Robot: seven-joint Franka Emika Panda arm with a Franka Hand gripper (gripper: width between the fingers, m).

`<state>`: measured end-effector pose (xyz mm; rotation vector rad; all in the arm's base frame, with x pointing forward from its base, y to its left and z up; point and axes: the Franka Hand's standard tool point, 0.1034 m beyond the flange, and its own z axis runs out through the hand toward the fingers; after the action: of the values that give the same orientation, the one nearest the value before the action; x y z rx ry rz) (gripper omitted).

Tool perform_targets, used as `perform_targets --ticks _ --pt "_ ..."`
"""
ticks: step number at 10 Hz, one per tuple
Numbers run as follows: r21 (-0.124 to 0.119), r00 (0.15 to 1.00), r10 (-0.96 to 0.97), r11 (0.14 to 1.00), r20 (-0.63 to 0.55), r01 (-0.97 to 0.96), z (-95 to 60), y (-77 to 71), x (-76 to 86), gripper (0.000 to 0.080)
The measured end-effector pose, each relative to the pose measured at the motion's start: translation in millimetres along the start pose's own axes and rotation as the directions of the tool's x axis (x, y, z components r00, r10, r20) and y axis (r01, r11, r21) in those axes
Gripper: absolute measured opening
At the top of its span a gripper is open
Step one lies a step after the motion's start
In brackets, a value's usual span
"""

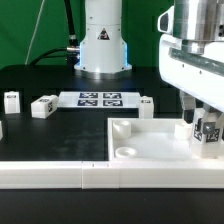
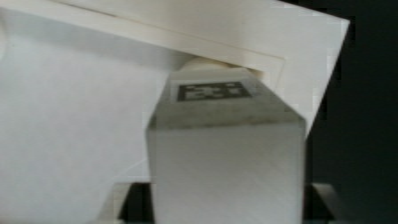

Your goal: Assemble one leg

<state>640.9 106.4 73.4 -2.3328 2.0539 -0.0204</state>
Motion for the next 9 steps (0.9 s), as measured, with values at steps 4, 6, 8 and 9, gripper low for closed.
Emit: perform_targets --ticks 4,6,8,9 --pt "-0.002 0.999 -0.042 0.999 0.013 0.042 0.0 -0.4 -1.3 0.0517" --pt "0.007 0.975 -0.22 0.975 0.014 0.22 0.3 -1.0 -3.6 0.0621" --pt "0.014 0.884 -0.467 0.884 0.014 0.467 -0.1 -1.5 -8.2 0.0644" --pt "0.017 0.82 -0.572 0.82 0.014 0.572 -0.1 -1.6 -10.6 0.0648"
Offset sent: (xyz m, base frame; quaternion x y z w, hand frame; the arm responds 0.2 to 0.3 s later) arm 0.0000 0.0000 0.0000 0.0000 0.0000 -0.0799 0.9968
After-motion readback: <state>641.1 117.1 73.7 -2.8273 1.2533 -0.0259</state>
